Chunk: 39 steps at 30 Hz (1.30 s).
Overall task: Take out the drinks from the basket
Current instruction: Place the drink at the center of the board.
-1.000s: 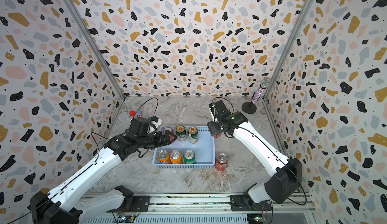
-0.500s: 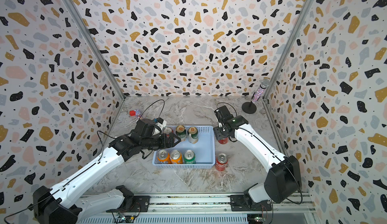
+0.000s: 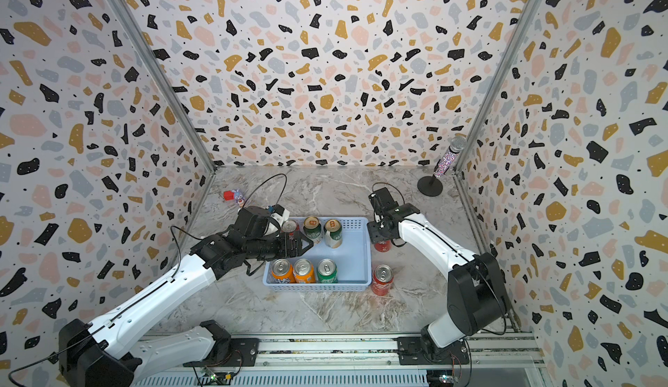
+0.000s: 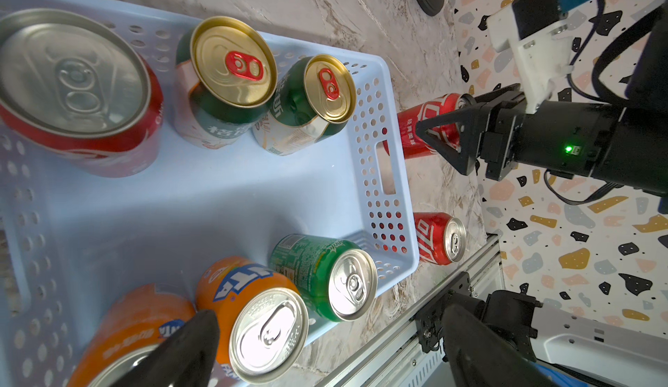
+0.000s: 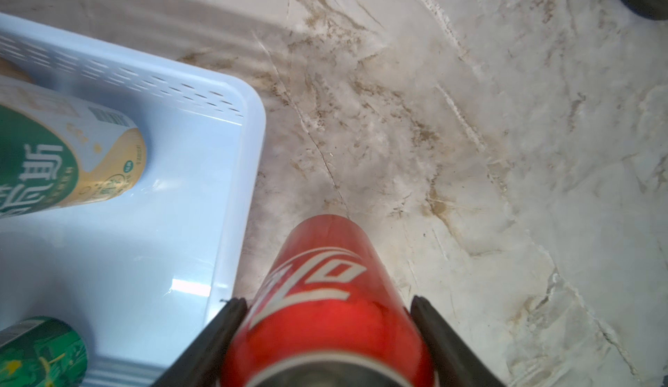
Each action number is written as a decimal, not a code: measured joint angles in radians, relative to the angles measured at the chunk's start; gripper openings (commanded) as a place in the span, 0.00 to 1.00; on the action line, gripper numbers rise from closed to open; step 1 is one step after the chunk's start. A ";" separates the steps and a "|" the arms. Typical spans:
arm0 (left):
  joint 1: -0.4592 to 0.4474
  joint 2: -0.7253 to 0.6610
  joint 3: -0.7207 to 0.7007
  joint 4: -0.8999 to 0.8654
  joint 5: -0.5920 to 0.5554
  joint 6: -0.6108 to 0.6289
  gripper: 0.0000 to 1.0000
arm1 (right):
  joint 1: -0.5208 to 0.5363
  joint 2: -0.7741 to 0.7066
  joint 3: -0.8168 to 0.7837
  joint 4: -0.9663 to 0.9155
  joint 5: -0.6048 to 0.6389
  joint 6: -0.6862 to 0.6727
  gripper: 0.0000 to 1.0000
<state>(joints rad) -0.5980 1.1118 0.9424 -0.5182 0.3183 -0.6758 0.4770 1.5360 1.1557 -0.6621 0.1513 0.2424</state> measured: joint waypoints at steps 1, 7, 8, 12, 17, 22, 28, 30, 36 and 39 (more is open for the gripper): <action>0.000 0.000 -0.003 0.000 -0.003 0.003 1.00 | 0.000 0.005 -0.007 0.008 0.002 0.002 0.33; 0.000 -0.003 -0.020 0.003 -0.016 0.011 1.00 | 0.000 0.017 -0.040 0.046 0.006 0.015 0.34; 0.000 -0.003 -0.021 0.003 -0.018 0.012 1.00 | 0.000 0.020 -0.042 0.051 0.006 0.019 0.34; 0.000 -0.008 -0.021 0.003 -0.026 0.016 1.00 | 0.000 0.037 -0.048 0.077 -0.002 0.030 0.39; 0.000 -0.018 -0.022 0.003 -0.037 0.023 1.00 | 0.000 0.040 -0.062 0.097 -0.008 0.042 0.45; -0.001 -0.024 -0.028 0.005 -0.049 0.025 1.00 | 0.000 0.040 -0.067 0.108 -0.010 0.045 0.56; -0.001 -0.036 -0.034 0.004 -0.053 0.024 1.00 | -0.003 0.032 -0.080 0.121 -0.029 0.043 0.80; -0.001 -0.058 -0.037 0.004 -0.063 0.023 1.00 | -0.004 0.021 -0.090 0.122 -0.030 0.042 0.85; -0.001 -0.104 -0.037 -0.001 -0.089 0.021 1.00 | -0.006 -0.024 -0.098 0.116 -0.032 0.037 0.93; -0.001 -0.110 -0.037 -0.019 -0.103 0.021 1.00 | -0.006 -0.045 -0.097 0.115 -0.040 0.037 0.96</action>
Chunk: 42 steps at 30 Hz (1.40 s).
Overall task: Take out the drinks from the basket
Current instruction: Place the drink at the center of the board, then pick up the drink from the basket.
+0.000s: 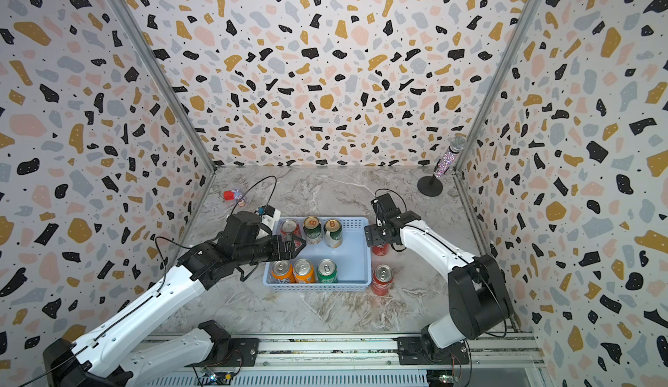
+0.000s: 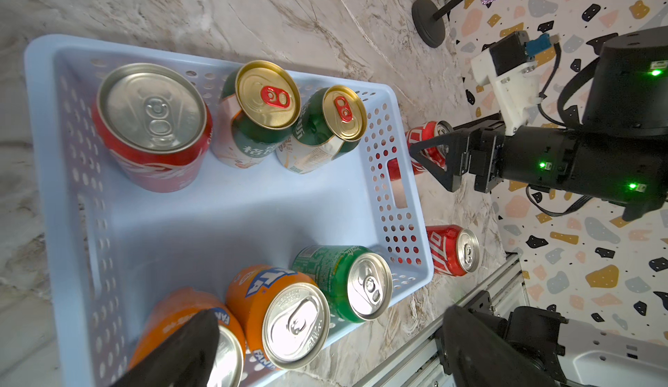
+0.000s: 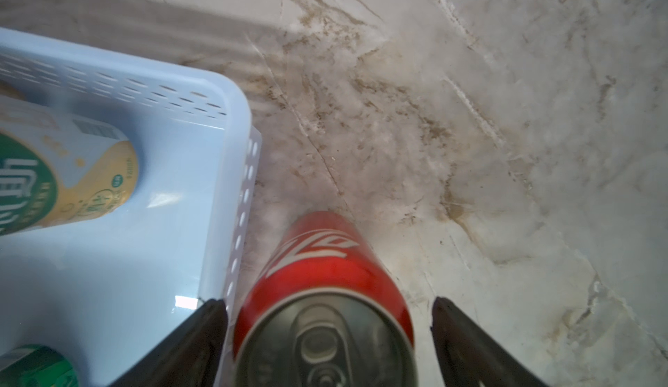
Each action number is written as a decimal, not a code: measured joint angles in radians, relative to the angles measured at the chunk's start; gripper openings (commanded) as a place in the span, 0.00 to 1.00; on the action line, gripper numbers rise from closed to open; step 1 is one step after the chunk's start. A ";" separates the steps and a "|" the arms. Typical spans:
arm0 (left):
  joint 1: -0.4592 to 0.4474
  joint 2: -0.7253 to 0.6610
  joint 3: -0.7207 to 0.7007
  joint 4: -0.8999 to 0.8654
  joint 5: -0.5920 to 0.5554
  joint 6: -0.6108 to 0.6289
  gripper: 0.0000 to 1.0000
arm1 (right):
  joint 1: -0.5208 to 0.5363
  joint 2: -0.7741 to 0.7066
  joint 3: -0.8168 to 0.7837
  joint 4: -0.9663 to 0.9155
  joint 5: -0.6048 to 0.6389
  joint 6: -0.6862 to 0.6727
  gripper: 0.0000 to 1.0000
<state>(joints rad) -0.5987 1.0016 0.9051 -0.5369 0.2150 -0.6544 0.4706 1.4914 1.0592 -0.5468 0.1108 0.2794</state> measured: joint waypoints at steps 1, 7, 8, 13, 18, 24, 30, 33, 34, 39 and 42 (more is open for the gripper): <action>0.000 -0.003 0.000 -0.008 -0.005 0.000 1.00 | 0.000 -0.005 0.000 -0.001 -0.002 0.000 0.97; 0.000 -0.047 0.002 -0.061 -0.040 0.008 1.00 | 0.001 -0.072 0.011 -0.022 -0.012 0.000 1.00; 0.000 -0.059 0.003 -0.074 -0.046 0.008 1.00 | 0.001 -0.092 0.013 -0.025 -0.019 0.000 1.00; 0.000 -0.128 0.006 -0.107 -0.081 0.006 1.00 | 0.001 -0.179 0.048 -0.045 -0.097 -0.014 1.00; 0.000 -0.193 0.006 -0.125 -0.125 -0.023 1.00 | 0.001 -0.222 0.090 -0.095 -0.202 -0.028 0.99; 0.000 -0.220 0.007 -0.153 -0.135 -0.068 1.00 | 0.001 -0.269 0.089 -0.131 -0.375 -0.008 0.96; 0.000 -0.207 0.025 -0.235 -0.148 -0.101 1.00 | 0.023 -0.274 0.081 -0.145 -0.515 0.065 0.94; 0.000 -0.207 0.034 -0.275 -0.168 -0.096 1.00 | 0.084 -0.275 0.052 -0.145 -0.513 0.083 0.95; 0.000 -0.204 0.043 -0.293 -0.175 -0.087 1.00 | 0.104 -0.273 0.048 -0.150 -0.508 0.087 0.95; 0.003 -0.146 0.154 -0.386 -0.224 0.000 1.00 | 0.225 -0.259 0.047 -0.159 -0.430 0.116 1.00; 0.016 -0.108 0.198 -0.401 -0.224 0.058 1.00 | 0.282 -0.235 0.047 -0.157 -0.356 0.140 1.00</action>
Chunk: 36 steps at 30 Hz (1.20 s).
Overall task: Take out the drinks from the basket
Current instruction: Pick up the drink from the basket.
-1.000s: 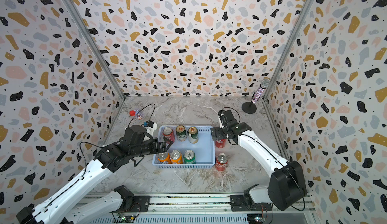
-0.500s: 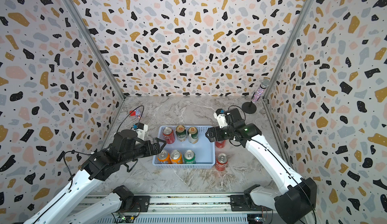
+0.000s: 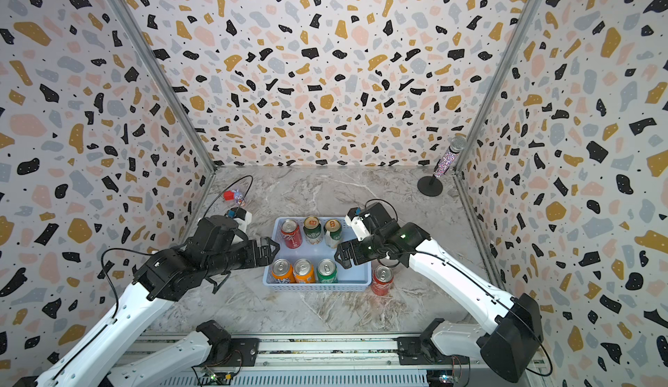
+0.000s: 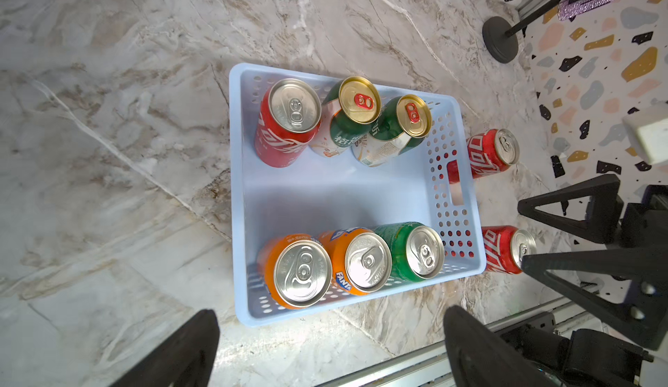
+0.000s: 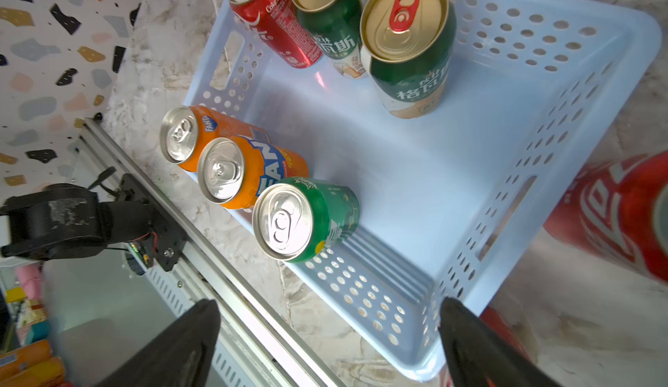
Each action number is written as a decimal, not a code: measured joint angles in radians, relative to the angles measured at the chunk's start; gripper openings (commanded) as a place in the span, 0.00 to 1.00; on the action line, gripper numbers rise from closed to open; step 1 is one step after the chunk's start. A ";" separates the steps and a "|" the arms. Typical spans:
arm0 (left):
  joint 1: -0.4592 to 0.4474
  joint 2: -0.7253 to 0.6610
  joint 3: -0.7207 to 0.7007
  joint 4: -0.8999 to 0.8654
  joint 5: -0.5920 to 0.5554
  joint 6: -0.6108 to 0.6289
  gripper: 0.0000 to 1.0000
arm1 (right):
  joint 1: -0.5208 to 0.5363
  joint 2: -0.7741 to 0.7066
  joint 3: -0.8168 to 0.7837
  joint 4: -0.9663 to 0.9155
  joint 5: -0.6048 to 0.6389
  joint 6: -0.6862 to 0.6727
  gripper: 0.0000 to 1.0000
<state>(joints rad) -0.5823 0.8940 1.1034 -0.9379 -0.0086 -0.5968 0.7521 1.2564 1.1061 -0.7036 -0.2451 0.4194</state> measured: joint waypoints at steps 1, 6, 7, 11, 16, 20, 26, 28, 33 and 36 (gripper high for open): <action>0.007 0.009 0.005 -0.004 0.003 0.021 1.00 | 0.023 0.015 0.000 0.000 0.032 0.008 1.00; 0.101 0.018 0.002 -0.024 0.071 0.112 1.00 | 0.110 0.121 0.032 -0.003 0.150 0.046 1.00; 0.132 0.013 -0.003 -0.022 0.095 0.128 1.00 | 0.126 0.146 0.043 0.000 0.163 0.055 1.00; 0.219 -0.015 -0.039 -0.023 0.174 0.186 1.00 | 0.178 0.223 0.075 0.014 0.196 0.095 1.00; 0.254 -0.026 -0.091 -0.021 0.238 0.224 1.00 | 0.220 0.274 0.121 0.018 0.241 0.140 1.00; 0.268 -0.025 -0.130 -0.018 0.261 0.233 1.00 | 0.249 0.331 0.205 -0.008 0.288 0.159 1.00; 0.273 -0.024 -0.162 0.011 0.283 0.244 1.00 | 0.275 0.383 0.233 -0.044 0.378 0.196 1.00; 0.273 -0.023 -0.172 0.025 0.286 0.244 1.00 | 0.279 0.383 0.219 -0.045 0.390 0.210 1.00; 0.273 -0.024 -0.204 0.059 0.281 0.241 1.00 | 0.279 0.383 0.201 -0.043 0.392 0.221 0.99; 0.274 -0.027 -0.227 0.073 0.272 0.236 1.00 | 0.279 0.387 0.201 -0.043 0.385 0.220 0.98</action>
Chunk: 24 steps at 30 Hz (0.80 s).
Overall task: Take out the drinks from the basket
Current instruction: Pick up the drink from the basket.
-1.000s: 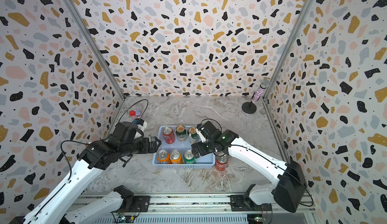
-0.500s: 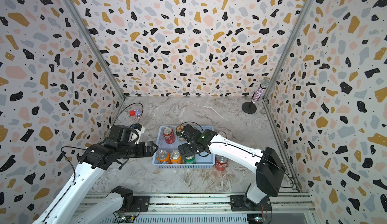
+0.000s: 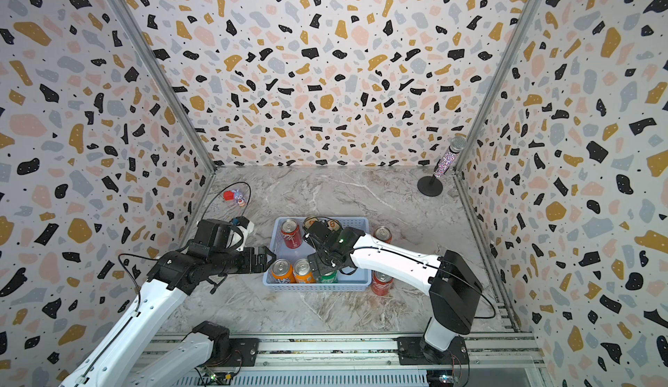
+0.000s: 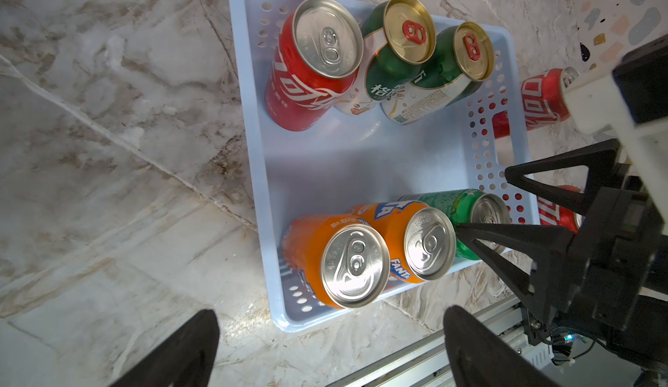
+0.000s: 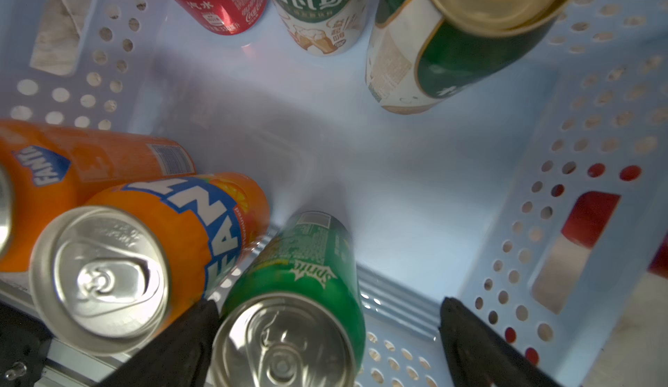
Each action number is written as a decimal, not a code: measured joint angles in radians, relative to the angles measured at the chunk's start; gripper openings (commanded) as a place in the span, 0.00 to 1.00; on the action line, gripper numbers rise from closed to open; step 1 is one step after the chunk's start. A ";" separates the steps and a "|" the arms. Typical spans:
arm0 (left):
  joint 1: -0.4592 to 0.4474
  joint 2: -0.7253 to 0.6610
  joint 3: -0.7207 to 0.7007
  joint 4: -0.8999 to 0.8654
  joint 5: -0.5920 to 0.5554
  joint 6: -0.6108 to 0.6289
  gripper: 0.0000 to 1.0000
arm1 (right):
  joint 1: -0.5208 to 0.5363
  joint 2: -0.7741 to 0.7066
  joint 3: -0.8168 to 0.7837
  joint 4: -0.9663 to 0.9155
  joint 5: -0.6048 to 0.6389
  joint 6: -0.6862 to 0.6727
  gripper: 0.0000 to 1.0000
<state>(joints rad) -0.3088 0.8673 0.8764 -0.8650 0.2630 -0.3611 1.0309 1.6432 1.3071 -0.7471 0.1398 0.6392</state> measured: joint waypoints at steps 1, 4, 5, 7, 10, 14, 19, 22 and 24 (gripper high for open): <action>0.000 -0.002 -0.003 0.000 -0.005 -0.001 1.00 | 0.000 0.005 0.000 0.000 -0.008 0.000 0.98; 0.000 -0.014 -0.005 0.007 -0.021 -0.003 1.00 | 0.000 0.030 0.000 0.002 -0.024 0.000 0.97; 0.000 -0.019 -0.005 0.010 -0.026 -0.003 1.00 | 0.000 0.039 -0.001 0.001 -0.025 -0.001 0.96; 0.000 -0.026 -0.005 0.017 -0.037 -0.007 1.00 | 0.003 0.048 -0.009 0.002 -0.025 -0.003 0.95; 0.000 -0.024 -0.005 0.024 -0.041 -0.013 1.00 | 0.003 0.048 -0.026 0.003 -0.024 -0.007 0.93; 0.000 -0.023 -0.006 0.029 -0.044 -0.020 1.00 | 0.003 0.048 -0.040 0.008 -0.025 -0.011 0.89; 0.000 -0.023 -0.013 0.035 -0.048 -0.026 1.00 | 0.003 0.048 -0.068 0.037 -0.037 -0.011 0.80; 0.000 -0.023 -0.017 0.035 -0.051 -0.037 1.00 | 0.003 0.048 -0.075 0.046 -0.040 -0.013 0.65; 0.000 -0.024 -0.017 0.037 -0.046 -0.048 1.00 | 0.003 0.047 -0.075 0.045 -0.035 -0.016 0.56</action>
<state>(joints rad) -0.3088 0.8433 0.8593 -0.8284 0.2173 -0.4095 1.0336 1.6897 1.2320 -0.7017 0.1047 0.6231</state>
